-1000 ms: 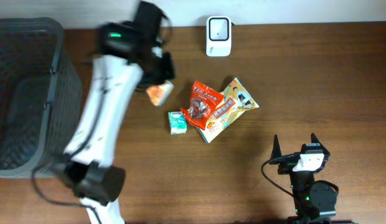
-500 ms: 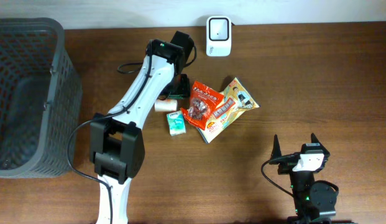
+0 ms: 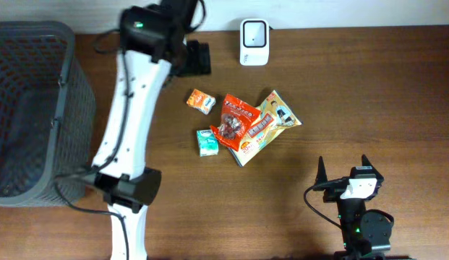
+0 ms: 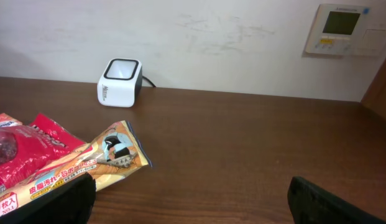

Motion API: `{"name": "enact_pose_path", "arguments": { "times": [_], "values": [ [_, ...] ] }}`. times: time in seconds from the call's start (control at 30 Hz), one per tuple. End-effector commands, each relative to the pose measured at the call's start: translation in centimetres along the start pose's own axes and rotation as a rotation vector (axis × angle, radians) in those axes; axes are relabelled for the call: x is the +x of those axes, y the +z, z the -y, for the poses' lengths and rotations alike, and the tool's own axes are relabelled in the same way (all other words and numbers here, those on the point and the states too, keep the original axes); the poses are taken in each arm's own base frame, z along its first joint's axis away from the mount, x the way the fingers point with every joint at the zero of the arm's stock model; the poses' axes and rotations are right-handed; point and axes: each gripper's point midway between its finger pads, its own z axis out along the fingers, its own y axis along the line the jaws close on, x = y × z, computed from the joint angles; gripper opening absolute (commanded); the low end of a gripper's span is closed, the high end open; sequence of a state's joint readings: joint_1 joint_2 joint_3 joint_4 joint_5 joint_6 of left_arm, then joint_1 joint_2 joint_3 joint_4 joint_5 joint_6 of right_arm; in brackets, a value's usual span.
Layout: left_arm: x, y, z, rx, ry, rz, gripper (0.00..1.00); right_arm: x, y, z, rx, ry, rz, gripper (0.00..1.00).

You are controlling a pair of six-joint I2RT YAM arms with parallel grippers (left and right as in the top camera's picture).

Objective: Scan the item barcode

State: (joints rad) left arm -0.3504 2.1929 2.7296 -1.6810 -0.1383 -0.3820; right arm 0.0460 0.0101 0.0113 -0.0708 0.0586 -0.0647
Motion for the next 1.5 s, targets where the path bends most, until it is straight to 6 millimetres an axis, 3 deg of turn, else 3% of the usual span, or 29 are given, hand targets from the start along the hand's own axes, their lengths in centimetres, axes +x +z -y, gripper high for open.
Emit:
{"name": "enact_pose_path", "arguments": {
  "times": [0.0,0.27,0.37,0.47,0.63,0.83,0.93,1.0,1.03,1.17,1.3,1.47],
  "values": [
    [-1.4,-5.0,-2.2,-0.035,0.019,0.143,0.99,0.3,0.0,-0.3,-0.012,-0.007,-0.006,0.98],
    [-1.9,-13.1,-9.7,-0.068,-0.126,0.319,0.99,0.3,0.0,-0.3,-0.012,-0.007,-0.006,0.98],
    [-0.8,-15.0,-11.4,-0.084,-0.151,0.34,0.99,0.3,0.0,-0.3,-0.012,-0.007,-0.006,0.98],
    [1.2,-15.7,-13.0,-0.112,-0.173,0.308,0.99,0.3,0.0,-0.3,-0.012,-0.007,-0.007,0.98],
    [4.6,-14.4,-14.8,-0.158,-0.193,0.206,0.99,0.3,0.0,-0.3,-0.012,-0.007,-0.006,0.98],
    [4.8,-12.3,-14.7,-0.166,-0.227,0.157,0.99,-0.3,0.0,-0.2,-0.011,-0.005,0.019,0.99],
    [4.6,-10.5,-14.6,-0.17,-0.256,0.13,0.99,-1.9,-0.4,-3.2,-0.183,-0.008,0.087,0.98],
    [4.8,-8.7,-14.1,-0.152,-0.264,0.088,0.99,-3.2,-2.9,-9.1,-0.561,-0.034,0.16,0.98],
    [5.0,-7.8,-13.5,-0.12,-0.261,0.063,0.99,-3.5,-4.4,-11.1,-0.703,-0.049,0.187,0.98],
    [6.0,-5.0,-10.2,0.057,-0.259,-0.039,0.99,-5.8,-8.2,-13.8,-0.942,-0.127,0.335,0.98],
    [6.5,-3.1,-9.7,0.074,-0.26,-0.077,0.99,-8.0,-9.8,-14.1,-0.985,-0.161,0.45,0.98],
    [6.2,-2.6,-9.7,0.077,-0.26,-0.065,0.99,-14.1,-10.7,-11.6,-0.815,-0.087,0.671,0.99]
  ]
}}
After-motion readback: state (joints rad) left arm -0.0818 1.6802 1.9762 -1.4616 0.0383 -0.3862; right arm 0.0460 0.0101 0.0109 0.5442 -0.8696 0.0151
